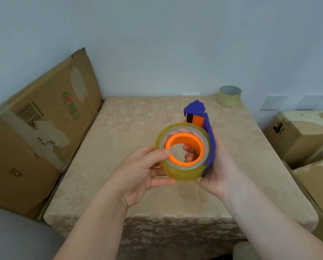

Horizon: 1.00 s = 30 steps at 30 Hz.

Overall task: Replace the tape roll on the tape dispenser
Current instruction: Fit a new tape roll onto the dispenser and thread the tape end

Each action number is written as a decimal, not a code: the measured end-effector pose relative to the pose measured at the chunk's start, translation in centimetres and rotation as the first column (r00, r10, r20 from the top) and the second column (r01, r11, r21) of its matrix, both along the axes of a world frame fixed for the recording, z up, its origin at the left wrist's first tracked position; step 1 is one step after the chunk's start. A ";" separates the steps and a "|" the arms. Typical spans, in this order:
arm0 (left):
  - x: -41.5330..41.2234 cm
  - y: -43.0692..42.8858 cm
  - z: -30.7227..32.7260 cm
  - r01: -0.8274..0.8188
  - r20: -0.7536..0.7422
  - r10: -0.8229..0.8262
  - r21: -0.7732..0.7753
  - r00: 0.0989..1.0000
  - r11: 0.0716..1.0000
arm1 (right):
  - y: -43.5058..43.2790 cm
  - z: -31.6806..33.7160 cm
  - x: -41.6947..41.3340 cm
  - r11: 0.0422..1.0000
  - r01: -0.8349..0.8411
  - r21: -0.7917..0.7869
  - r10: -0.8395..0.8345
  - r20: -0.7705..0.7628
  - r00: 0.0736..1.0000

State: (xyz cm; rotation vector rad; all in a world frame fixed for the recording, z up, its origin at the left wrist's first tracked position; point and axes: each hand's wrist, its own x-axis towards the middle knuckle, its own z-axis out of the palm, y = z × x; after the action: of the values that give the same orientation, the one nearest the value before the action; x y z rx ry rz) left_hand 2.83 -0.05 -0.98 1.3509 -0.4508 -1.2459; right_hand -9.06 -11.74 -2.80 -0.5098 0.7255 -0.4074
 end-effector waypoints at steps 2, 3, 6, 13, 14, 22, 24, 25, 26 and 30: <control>-0.1 -0.2 -0.3 -0.058 0.018 0.057 0.010 0.998 0.998 | -0.3 -0.2 0.1 0.975 -0.079 -0.208 0.047 -0.153 0.987; 0.0 -0.3 -0.5 -0.084 0.041 0.083 0.019 0.996 0.996 | -0.4 -0.2 0.0 0.940 -0.146 -0.307 0.068 -0.252 0.965; 0.1 -0.6 -1.1 -0.166 0.085 0.161 0.057 0.983 0.985 | -0.2 -0.2 -0.2 0.793 -0.370 -0.485 0.123 -0.466 0.876; 0.1 -1.3 -2.1 -0.145 0.088 0.136 0.104 0.987 0.984 | -0.5 -1.8 1.3 0.626 -0.443 -0.641 -0.103 -0.632 0.768; 0.0 -1.5 -2.1 -0.154 0.087 0.145 0.101 0.986 0.983 | -0.6 -2.2 1.4 0.639 -0.425 -0.641 -0.126 -0.632 0.764; 2.0 -2.3 -2.8 -0.414 0.214 0.385 0.111 0.898 0.904 | -2.4 -4.5 3.0 0.508 -0.381 -0.773 -0.441 -0.613 0.656; 2.3 -2.7 -3.1 -0.428 0.256 0.391 0.109 0.884 0.897 | -2.8 -4.8 3.7 0.499 -0.395 -0.771 -0.468 -0.624 0.626; 2.3 -2.8 -3.2 -0.429 0.268 0.390 0.104 0.881 0.897 | -3.1 -4.9 4.0 0.497 -0.405 -0.767 -0.476 -0.631 0.612; 2.4 -3.0 -3.3 -0.427 0.274 0.388 0.101 0.880 0.899 | -3.4 -5.1 4.3 0.491 -0.417 -0.765 -0.481 -0.637 0.603; 3.0 -3.4 -3.9 -0.432 0.282 0.388 0.112 0.878 0.895 | -4.8 -5.1 5.1 0.447 -0.454 -0.770 -0.511 -0.637 0.577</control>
State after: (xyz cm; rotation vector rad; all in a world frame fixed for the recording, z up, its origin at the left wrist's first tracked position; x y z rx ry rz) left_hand 5.81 -3.44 -4.90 1.6626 -0.2125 -0.7739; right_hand -3.95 -16.54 -7.93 -1.8802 1.4506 -0.5938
